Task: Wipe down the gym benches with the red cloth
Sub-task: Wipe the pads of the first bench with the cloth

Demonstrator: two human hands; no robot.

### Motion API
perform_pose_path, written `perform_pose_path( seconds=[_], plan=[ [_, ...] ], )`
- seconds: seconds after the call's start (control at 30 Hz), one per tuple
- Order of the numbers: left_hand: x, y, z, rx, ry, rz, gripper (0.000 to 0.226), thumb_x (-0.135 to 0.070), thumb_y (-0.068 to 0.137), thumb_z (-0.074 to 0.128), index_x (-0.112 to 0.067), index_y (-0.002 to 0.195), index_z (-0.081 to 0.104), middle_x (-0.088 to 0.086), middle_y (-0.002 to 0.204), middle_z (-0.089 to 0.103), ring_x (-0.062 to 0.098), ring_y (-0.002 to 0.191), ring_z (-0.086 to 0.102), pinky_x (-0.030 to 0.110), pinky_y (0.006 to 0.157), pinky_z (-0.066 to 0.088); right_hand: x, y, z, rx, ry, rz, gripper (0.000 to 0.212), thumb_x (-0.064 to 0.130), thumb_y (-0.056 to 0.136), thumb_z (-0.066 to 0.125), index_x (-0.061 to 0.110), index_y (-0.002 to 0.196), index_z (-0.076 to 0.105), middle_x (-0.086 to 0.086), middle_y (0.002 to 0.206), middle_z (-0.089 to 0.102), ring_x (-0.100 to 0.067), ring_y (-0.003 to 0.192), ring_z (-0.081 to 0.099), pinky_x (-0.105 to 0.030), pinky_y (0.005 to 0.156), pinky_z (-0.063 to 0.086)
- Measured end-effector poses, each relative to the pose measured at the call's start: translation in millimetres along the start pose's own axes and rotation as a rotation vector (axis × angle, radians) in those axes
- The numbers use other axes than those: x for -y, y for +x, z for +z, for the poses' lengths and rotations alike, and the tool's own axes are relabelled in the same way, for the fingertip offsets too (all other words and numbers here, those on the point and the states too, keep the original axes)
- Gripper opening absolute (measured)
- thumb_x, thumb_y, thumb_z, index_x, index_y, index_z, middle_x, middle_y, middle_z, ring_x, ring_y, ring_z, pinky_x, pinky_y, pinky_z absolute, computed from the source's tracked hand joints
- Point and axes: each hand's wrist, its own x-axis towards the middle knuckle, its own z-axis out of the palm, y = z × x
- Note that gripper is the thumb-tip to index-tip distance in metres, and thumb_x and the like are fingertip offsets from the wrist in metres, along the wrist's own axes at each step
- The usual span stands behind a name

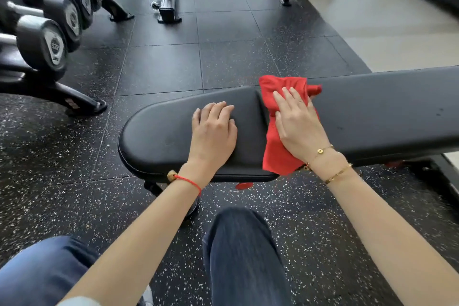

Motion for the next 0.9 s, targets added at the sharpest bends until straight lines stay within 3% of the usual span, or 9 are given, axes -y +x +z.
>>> perform_pose_path(
  seconds=[0.1, 0.2, 0.43, 0.7, 0.9],
  plan=[
    [-25.3, 7.5, 12.7, 0.066, 0.001, 0.031, 0.041, -0.028, 0.1, 0.039, -0.019, 0.139, 0.051, -0.002, 0.148, 0.047, 0.02, 0.14, 0.036, 0.045, 0.118, 0.019, -33.3, -14.6, -2.1, 0.069, -0.032, 0.06, 0.055, 0.026, 0.102, 0.03, 0.013, 0.154, 0.018, -0.012, 0.161, 0.017, -0.024, 0.15, 0.01, -0.047, 0.121, 0.01],
    [-46.3, 11.5, 26.0, 0.116, 0.023, 0.042, 0.044, -0.033, 0.1, 0.038, -0.022, 0.142, 0.046, -0.003, 0.15, 0.042, 0.019, 0.142, 0.03, 0.05, 0.119, 0.015, -48.2, -21.8, 8.6, 0.108, 0.097, 0.077, 0.057, 0.032, 0.101, 0.034, 0.024, 0.155, 0.017, -0.005, 0.163, 0.013, -0.019, 0.151, 0.009, -0.046, 0.12, 0.007],
    [-48.5, 13.7, 30.3, 0.064, 0.036, 0.033, 0.041, -0.032, 0.095, 0.045, -0.024, 0.135, 0.053, -0.003, 0.142, 0.048, 0.021, 0.135, 0.037, 0.052, 0.116, 0.02, -68.8, 49.8, 20.4, 0.173, 0.213, 0.17, 0.057, 0.041, 0.1, 0.035, 0.034, 0.153, 0.018, 0.001, 0.163, 0.011, -0.018, 0.151, 0.006, -0.05, 0.121, -0.001],
    [-46.4, 11.3, 31.4, 0.045, 0.023, 0.044, 0.042, -0.026, 0.096, 0.045, -0.026, 0.137, 0.052, -0.004, 0.145, 0.048, 0.02, 0.138, 0.037, 0.05, 0.118, 0.02, -78.3, -15.0, 17.1, 0.069, 0.249, -0.021, 0.054, 0.037, 0.099, 0.041, 0.036, 0.151, 0.026, 0.003, 0.161, 0.021, -0.019, 0.15, 0.014, -0.046, 0.122, 0.006],
    [-47.6, 8.0, 29.5, 0.086, 0.059, 0.039, 0.045, -0.026, 0.098, 0.041, -0.026, 0.143, 0.047, -0.002, 0.151, 0.044, 0.021, 0.143, 0.032, 0.052, 0.119, 0.018, -124.3, 15.7, 16.6, 0.134, 0.217, 0.201, 0.055, 0.037, 0.1, 0.036, 0.033, 0.153, 0.021, -0.002, 0.162, 0.018, -0.021, 0.15, 0.013, -0.05, 0.121, 0.002]
  ],
)
